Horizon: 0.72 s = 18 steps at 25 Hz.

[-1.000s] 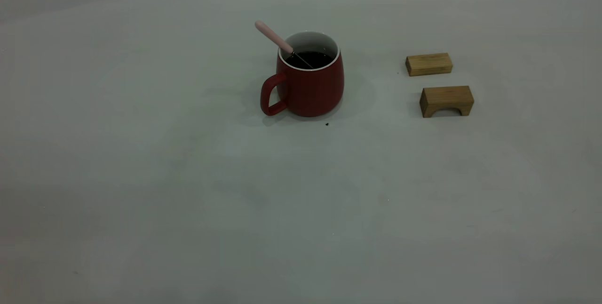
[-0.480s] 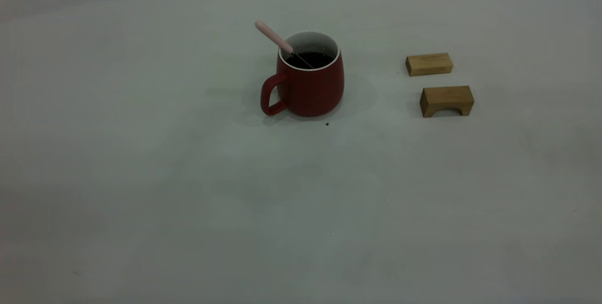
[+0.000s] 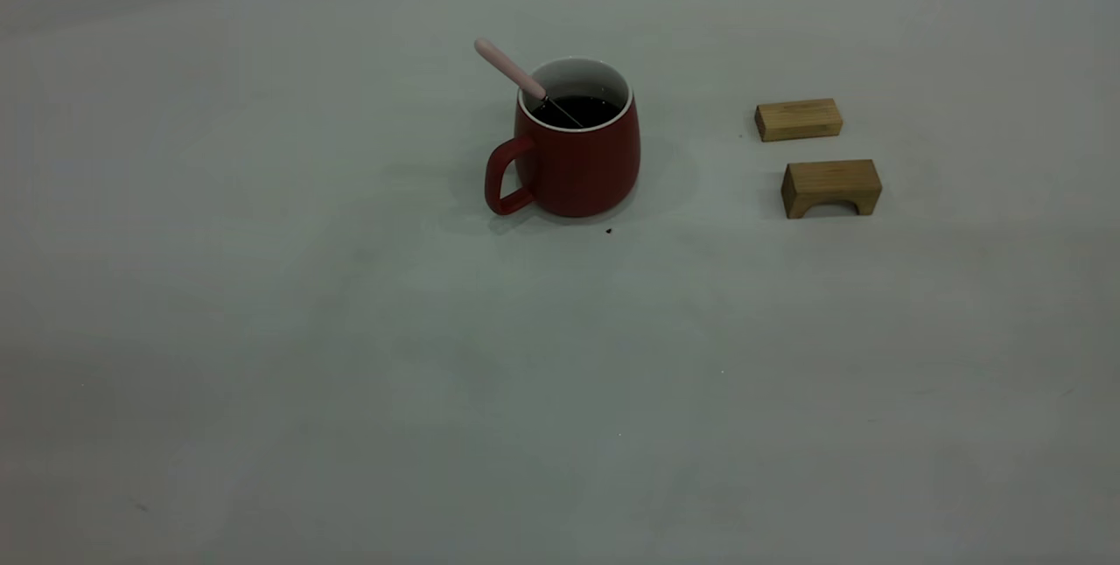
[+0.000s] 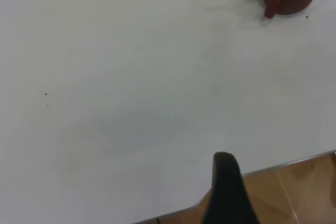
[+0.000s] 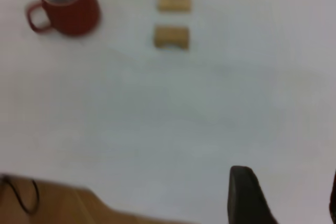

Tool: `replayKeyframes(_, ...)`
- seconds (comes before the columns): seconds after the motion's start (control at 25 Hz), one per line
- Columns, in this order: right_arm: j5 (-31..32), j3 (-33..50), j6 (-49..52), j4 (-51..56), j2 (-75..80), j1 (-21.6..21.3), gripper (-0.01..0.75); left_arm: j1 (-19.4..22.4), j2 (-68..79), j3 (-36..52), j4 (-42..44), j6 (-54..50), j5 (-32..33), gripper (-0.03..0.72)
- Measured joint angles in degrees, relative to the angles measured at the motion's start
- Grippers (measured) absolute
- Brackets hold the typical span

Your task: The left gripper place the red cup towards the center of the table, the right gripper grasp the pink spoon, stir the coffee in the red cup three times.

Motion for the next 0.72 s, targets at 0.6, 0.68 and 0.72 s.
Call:
replayKeyframes(0.6, -2.94, 1.75, -0.11, 0.45, -0.12, 0.06, 0.419, 0.0, 0.0, 0.0, 0.0, 0.0, 0.0, 0.586)
replayKeyframes(0.68, -2.94, 1.75, -0.11, 0.45, -0.12, 0.06, 0.419, 0.0, 0.0, 0.0, 0.0, 0.0, 0.0, 0.586)
replayKeyframes(0.72, -2.94, 1.75, -0.11, 0.45, -0.12, 0.06, 0.419, 0.0, 0.0, 0.0, 0.0, 0.0, 0.0, 0.586)
